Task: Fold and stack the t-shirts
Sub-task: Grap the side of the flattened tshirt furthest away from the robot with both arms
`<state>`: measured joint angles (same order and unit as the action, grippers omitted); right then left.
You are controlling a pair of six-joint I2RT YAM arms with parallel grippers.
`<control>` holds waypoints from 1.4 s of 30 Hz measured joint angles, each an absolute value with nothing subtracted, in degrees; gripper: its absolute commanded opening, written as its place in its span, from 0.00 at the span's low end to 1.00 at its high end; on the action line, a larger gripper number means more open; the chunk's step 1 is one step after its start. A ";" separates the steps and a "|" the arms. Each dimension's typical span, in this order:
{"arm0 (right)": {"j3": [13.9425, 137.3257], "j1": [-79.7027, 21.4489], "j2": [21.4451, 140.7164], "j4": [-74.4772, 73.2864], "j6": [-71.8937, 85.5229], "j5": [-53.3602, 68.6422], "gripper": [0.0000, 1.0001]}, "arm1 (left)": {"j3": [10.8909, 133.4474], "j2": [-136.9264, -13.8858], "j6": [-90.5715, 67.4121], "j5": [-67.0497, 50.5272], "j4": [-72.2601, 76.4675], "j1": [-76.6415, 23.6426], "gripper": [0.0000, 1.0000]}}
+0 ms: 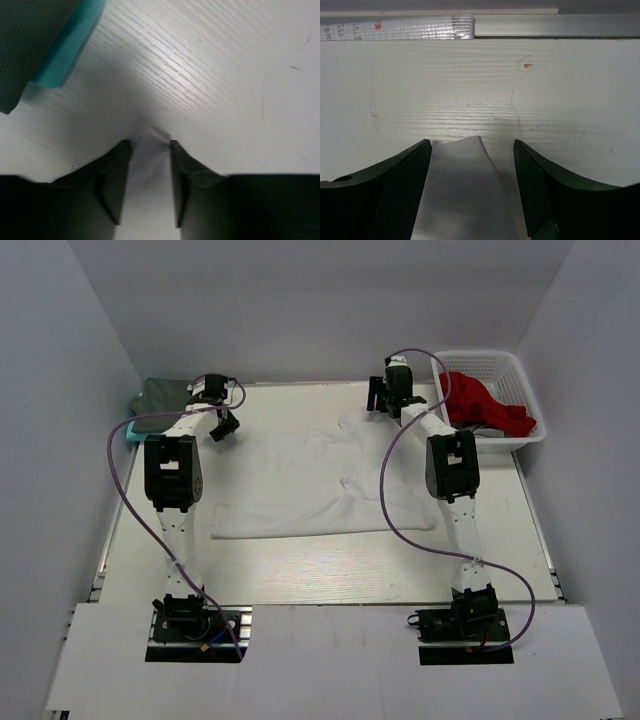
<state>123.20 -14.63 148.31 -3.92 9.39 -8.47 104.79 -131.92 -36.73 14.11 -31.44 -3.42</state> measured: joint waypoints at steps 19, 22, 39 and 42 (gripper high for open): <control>117.75 -15.18 144.24 -6.35 5.52 -4.40 0.00 | 100.29 -129.97 -33.52 9.58 -26.33 -3.27 0.00; 114.50 -15.70 141.49 -5.78 5.30 -3.22 0.00 | 99.33 -129.38 -32.36 8.56 -25.56 -3.33 0.00; 73.28 -17.12 108.18 12.36 6.26 -3.46 0.00 | 77.12 -106.85 -29.30 5.72 -17.43 -4.32 0.00; 65.89 -17.17 103.50 13.52 7.09 -4.36 0.00 | 75.20 -104.77 -28.82 5.30 -16.29 -4.40 0.00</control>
